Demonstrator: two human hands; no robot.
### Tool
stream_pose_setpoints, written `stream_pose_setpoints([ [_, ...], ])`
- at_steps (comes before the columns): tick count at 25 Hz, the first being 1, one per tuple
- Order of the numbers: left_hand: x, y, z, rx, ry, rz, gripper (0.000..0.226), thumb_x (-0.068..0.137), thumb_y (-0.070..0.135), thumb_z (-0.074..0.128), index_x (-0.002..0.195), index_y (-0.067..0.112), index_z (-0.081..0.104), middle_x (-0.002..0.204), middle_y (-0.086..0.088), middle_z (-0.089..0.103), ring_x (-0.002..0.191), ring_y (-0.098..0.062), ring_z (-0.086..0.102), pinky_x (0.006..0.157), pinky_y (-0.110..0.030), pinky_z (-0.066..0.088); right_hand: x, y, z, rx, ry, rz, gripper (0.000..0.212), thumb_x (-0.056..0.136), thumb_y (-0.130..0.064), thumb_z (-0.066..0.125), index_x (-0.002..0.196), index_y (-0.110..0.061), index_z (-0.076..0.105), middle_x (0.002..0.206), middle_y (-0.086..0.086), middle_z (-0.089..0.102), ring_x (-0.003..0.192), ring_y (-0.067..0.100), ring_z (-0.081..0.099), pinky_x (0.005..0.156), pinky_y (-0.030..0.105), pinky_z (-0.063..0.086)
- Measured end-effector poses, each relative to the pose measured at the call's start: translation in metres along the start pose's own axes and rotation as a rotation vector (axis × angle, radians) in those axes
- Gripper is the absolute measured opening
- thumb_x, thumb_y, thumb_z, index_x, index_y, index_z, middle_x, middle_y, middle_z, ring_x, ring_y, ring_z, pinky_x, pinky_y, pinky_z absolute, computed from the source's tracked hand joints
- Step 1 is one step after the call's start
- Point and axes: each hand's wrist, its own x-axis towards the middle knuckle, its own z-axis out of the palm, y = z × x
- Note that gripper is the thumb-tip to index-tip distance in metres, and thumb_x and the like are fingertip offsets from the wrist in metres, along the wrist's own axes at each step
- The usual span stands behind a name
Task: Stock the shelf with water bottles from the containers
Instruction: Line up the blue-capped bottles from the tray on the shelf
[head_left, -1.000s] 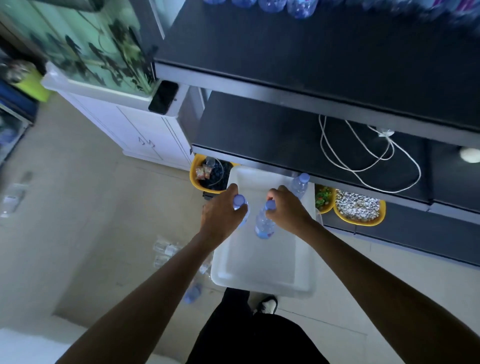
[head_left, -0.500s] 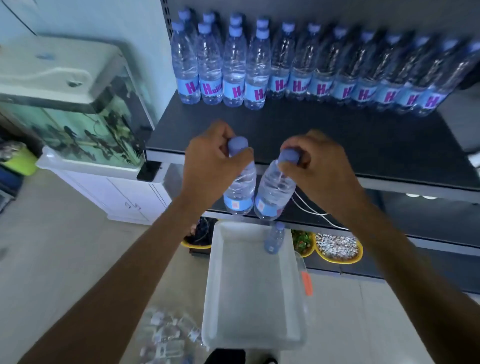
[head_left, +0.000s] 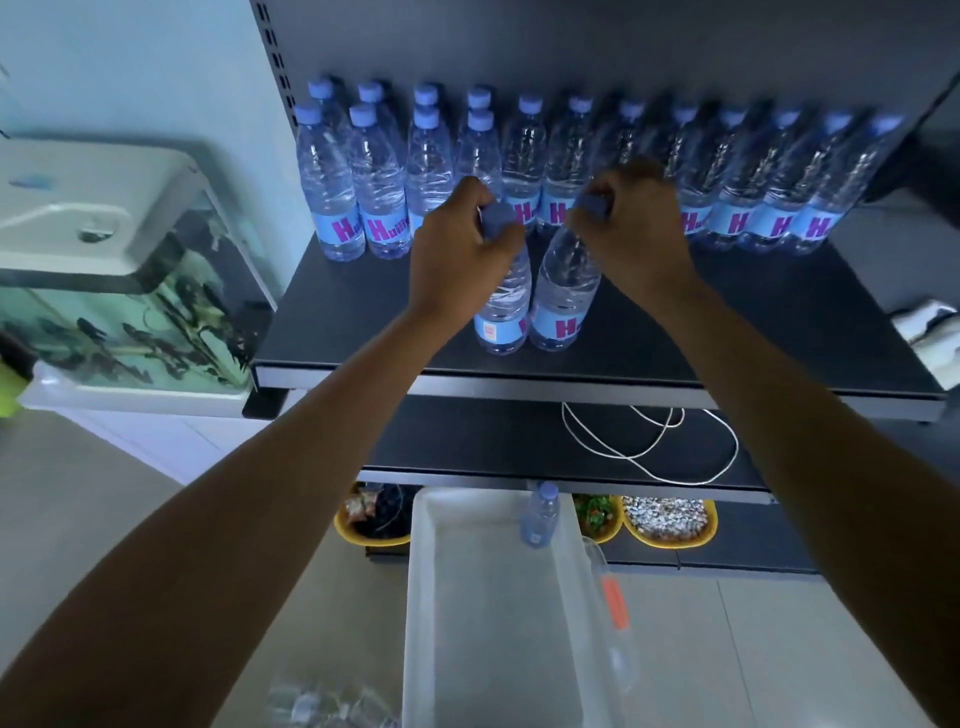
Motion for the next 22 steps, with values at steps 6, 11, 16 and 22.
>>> stream_pose_setpoints([
  [6, 0.016, -0.016, 0.017, 0.049, -0.029, 0.115, 0.023, 0.086, 0.021, 0.058, 0.104, 0.008, 0.064, 0.091, 0.003, 0.054, 0.066, 0.001, 0.047, 0.064, -0.023, 0.039, 0.002, 0.02, 0.027, 0.042, 0.045, 0.057, 0.042, 0.088, -0.04, 0.053, 0.116, -0.009, 0.06, 0.115, 0.013, 0.064, 0.088, 0.019, 0.062, 0.072, 0.027, 0.051],
  [11, -0.038, -0.047, 0.029, 0.007, -0.05, -0.014, 0.06, 0.085, 0.037, 0.071, 0.137, 0.019, 0.049, 0.124, -0.002, 0.051, 0.095, -0.008, 0.058, 0.076, -0.024, 0.051, -0.053, 0.04, 0.051, 0.219, -0.012, 0.226, 0.062, 0.082, -0.038, 0.073, 0.134, -0.015, 0.048, 0.129, 0.005, 0.056, 0.112, 0.017, 0.055, 0.088, 0.033, 0.049],
  [16, -0.088, -0.087, 0.052, 0.02, -0.059, -0.271, 0.054, 0.072, 0.046, 0.085, 0.107, 0.023, 0.05, 0.095, 0.012, 0.066, 0.082, -0.003, 0.065, 0.073, -0.038, 0.058, -0.096, 0.08, 0.09, 0.231, -0.228, 0.346, 0.041, 0.074, -0.02, 0.078, 0.107, -0.017, 0.055, 0.102, 0.007, 0.065, 0.086, 0.025, 0.066, 0.074, 0.037, 0.054],
  [22, -0.055, -0.089, 0.075, 0.063, -0.068, -0.269, 0.043, 0.081, 0.038, 0.078, 0.098, 0.019, 0.044, 0.09, 0.005, 0.064, 0.081, -0.013, 0.065, 0.067, -0.038, 0.056, -0.075, 0.092, 0.106, 0.247, -0.111, 0.393, 0.055, 0.074, -0.035, 0.082, 0.119, -0.015, 0.056, 0.112, 0.002, 0.065, 0.105, 0.019, 0.062, 0.085, 0.041, 0.056],
])
